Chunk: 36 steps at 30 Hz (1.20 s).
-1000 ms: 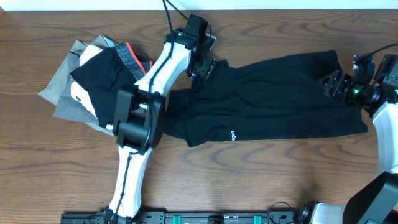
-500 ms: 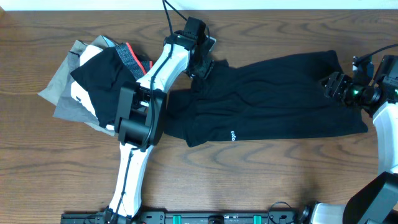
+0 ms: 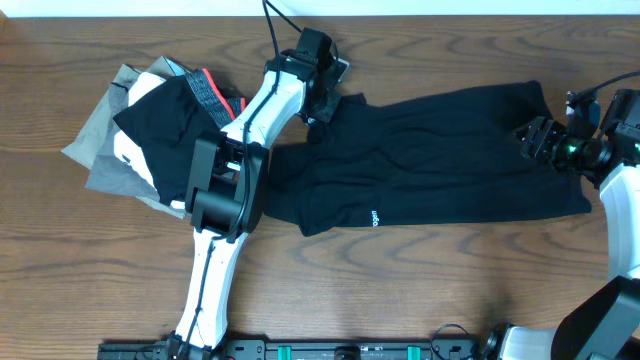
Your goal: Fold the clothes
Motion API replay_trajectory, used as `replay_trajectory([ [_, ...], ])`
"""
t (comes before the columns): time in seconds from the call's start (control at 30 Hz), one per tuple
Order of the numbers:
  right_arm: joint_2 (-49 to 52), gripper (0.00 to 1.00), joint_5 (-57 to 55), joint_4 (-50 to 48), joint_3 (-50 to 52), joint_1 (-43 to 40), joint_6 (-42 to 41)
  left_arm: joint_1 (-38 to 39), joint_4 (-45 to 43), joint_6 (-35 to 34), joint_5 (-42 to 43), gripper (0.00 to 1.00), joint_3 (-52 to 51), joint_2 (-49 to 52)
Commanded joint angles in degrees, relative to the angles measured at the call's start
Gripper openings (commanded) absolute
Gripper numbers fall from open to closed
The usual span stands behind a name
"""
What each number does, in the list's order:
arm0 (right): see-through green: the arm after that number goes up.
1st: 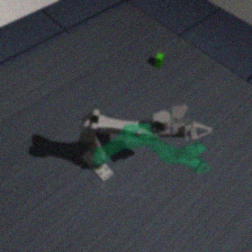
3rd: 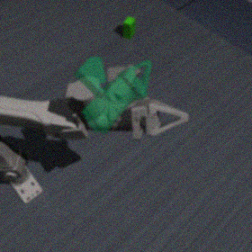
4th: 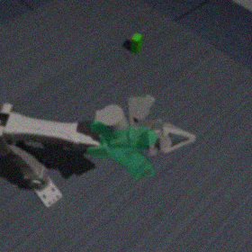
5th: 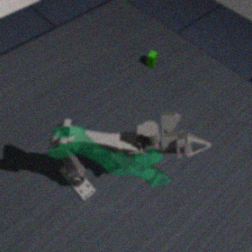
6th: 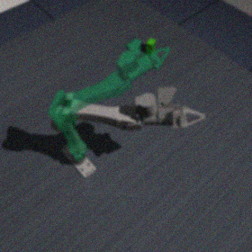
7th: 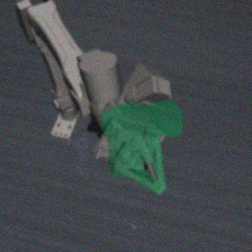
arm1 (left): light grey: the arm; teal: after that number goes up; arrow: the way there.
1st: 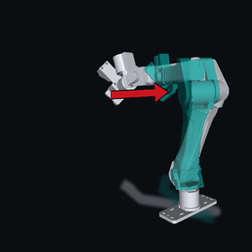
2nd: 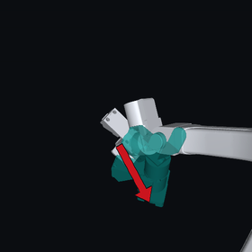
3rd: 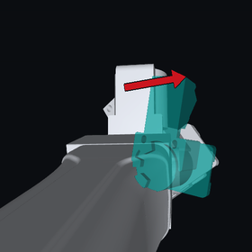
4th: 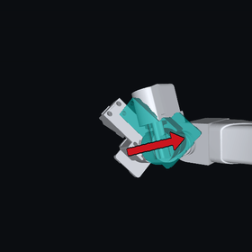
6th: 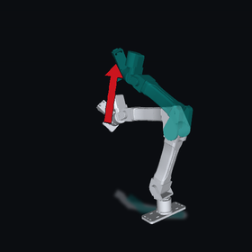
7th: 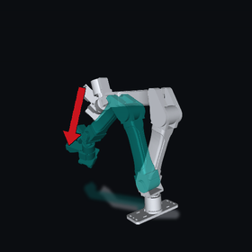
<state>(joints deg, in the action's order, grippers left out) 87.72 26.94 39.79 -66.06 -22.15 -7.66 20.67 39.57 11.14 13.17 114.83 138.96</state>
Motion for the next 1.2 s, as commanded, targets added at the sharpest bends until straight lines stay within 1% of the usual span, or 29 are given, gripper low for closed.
replay_trajectory([
  [0.0, 0.15, 0.66, -0.20, -0.17, -0.61, 0.85, -0.63, -0.13, 0.63, -0.02, -0.09, 0.06, 3.69, -5.42],
  [0.17, 0.15, 0.66, -0.72, -0.26, -0.61, 0.85, -0.63, 0.28, 1.95, -0.02, -0.09, 0.06, 3.87, -10.62],
  [0.37, 0.15, 0.66, -1.46, -1.09, -0.61, 0.85, -0.63, 3.06, 6.56, -0.02, -0.07, 0.06, 3.87, -13.94],
  [0.47, 0.15, 0.66, -1.46, -1.33, -0.61, 0.85, -0.63, 5.51, 9.97, -0.02, -0.07, 0.06, 3.87, -14.71],
  [0.7, 0.15, 0.67, -1.51, -3.02, -0.61, 0.79, -0.63, 11.32, 21.90, -0.04, -0.61, 0.06, 3.78, -15.08],
  [0.83, 0.20, 0.69, -3.08, -6.82, -0.61, 0.81, -0.66, 13.49, 26.62, -0.04, -3.61, 0.06, 3.76, -15.08],
  [0.93, 1.29, 0.67, -9.64, -9.92, -0.63, 0.74, -3.04, 14.21, 27.71, -0.02, -5.29, 0.06, 3.76, -15.08],
  [0.97, 1.97, 0.66, -10.27, -10.95, -0.63, 0.63, -3.04, 14.21, 27.87, -0.02, -5.29, 0.06, 3.76, -15.08],
  [1.07, 5.40, 0.66, -10.25, -15.08, -0.79, 0.11, -3.69, 14.10, 28.33, -0.02, -5.29, 0.06, 3.76, -15.08],
  [1.17, 10.91, 0.67, -10.21, -19.04, -2.75, -0.37, -4.50, 14.03, 28.74, 0.00, -5.29, 0.06, 3.76, -15.08],
])
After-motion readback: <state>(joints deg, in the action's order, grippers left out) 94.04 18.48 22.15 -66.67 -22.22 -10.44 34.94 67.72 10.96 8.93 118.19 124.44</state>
